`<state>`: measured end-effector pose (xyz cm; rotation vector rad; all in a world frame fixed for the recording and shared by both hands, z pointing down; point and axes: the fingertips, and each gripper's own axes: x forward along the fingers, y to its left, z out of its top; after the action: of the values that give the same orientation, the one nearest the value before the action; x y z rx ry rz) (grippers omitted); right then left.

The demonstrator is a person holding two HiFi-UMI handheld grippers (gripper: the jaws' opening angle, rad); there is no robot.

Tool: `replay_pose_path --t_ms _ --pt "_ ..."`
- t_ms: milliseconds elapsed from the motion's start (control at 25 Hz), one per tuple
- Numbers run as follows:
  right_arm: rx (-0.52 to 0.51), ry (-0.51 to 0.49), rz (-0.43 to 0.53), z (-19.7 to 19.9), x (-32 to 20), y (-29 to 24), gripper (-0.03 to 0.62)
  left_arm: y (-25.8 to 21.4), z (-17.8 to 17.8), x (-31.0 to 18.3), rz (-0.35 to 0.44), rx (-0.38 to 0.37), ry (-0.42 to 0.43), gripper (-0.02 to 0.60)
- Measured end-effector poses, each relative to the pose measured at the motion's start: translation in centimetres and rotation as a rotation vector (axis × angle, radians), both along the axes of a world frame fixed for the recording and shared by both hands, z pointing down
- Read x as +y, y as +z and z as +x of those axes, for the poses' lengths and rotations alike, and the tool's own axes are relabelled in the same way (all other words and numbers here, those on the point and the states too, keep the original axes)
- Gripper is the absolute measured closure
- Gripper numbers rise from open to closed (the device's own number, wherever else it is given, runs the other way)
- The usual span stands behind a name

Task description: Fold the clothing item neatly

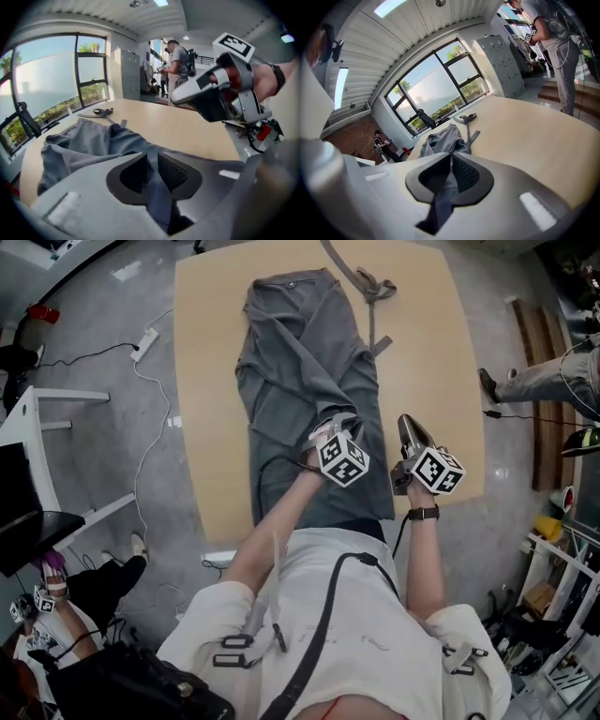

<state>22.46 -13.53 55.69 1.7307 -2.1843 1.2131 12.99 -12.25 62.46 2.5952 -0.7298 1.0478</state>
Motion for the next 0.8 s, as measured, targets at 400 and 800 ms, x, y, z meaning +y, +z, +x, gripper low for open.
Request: replay_pose_path --t_ms 400,800 --pt "0.138 -0.322 -0.066 -6.8 0.4 5.2 0.514 3.5 -6.0 2.7 -0.143 -0.033 -0.131 0.48" --pt "0.539 -0.901 -0.083 -18.2 0.5 12.3 0.403 5.4 -13.2 1.3 -0.169 -0.127 -0.298 0.48"
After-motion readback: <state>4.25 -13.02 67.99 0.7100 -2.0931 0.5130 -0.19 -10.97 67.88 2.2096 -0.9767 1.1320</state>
